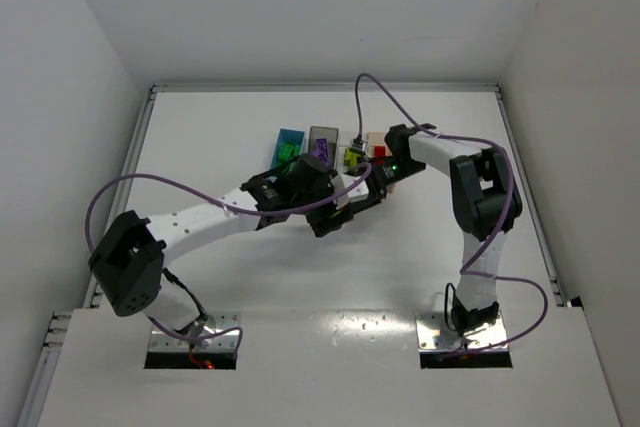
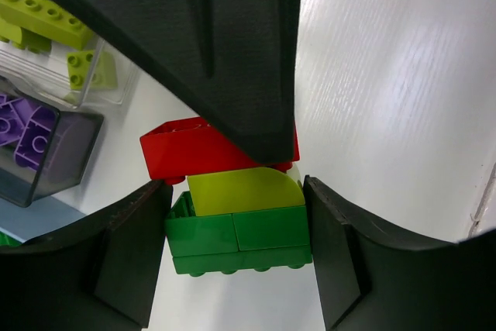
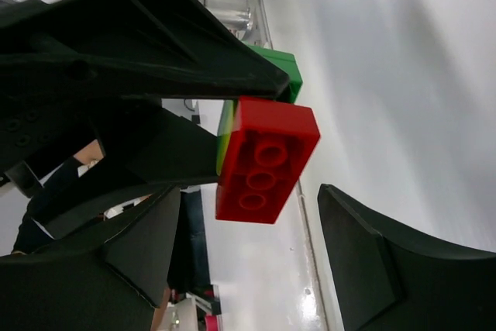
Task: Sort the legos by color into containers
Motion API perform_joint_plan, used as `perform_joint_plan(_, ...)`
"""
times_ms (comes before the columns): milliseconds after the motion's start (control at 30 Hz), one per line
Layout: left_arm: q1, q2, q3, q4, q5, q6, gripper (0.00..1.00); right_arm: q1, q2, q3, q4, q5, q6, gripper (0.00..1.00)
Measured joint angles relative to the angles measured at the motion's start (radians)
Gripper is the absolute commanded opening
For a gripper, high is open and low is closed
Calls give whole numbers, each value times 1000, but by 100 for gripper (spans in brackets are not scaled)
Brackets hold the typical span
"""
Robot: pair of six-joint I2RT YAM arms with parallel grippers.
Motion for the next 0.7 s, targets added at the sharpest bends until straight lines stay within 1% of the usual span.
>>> perform_joint_plan(67, -3, 8, 0, 0, 0, -2, 36, 3, 0, 0, 2, -5, 0, 68)
perform_joint_plan(100, -4, 12, 1, 0, 1, -4, 36, 5, 0, 0, 5, -6, 1, 64)
perform_joint_plan(133, -4, 15, 1, 0, 0, -5, 36, 7, 0, 0, 10, -8, 4, 53)
perform_joint_plan(167, -4, 18, 2, -2, 0, -5, 36, 10, 0, 0, 16, -8, 6, 48)
perform_joint_plan(300, -4, 20, 11, -16, 1, -6, 36, 14, 0, -8, 43, 9, 24, 39)
perform_joint_plan(333, -4, 20, 13, -19, 0, -5, 36, 14, 0, -9, 48, 11, 29, 35)
perform_joint_plan(367, -4, 20, 14, -22, -1, -5, 36, 14, 0, -9, 52, 13, 37, 26)
perform_joint_plan(433, -4, 20, 14, -23, -4, -5, 36, 14, 0, -10, 58, 17, 53, 18)
perform_joint_plan(467, -4, 20, 14, -23, -5, -5, 36, 14, 0, -10, 61, 17, 58, 9)
perform_joint_plan(567, -4, 20, 14, -23, -6, -5, 36, 14, 0, -10, 66, 18, 67, 1)
perform_joint_plan(700, -4, 19, 12, -13, -10, -5, 36, -2, 0, -7, 63, 16, 76, 0)
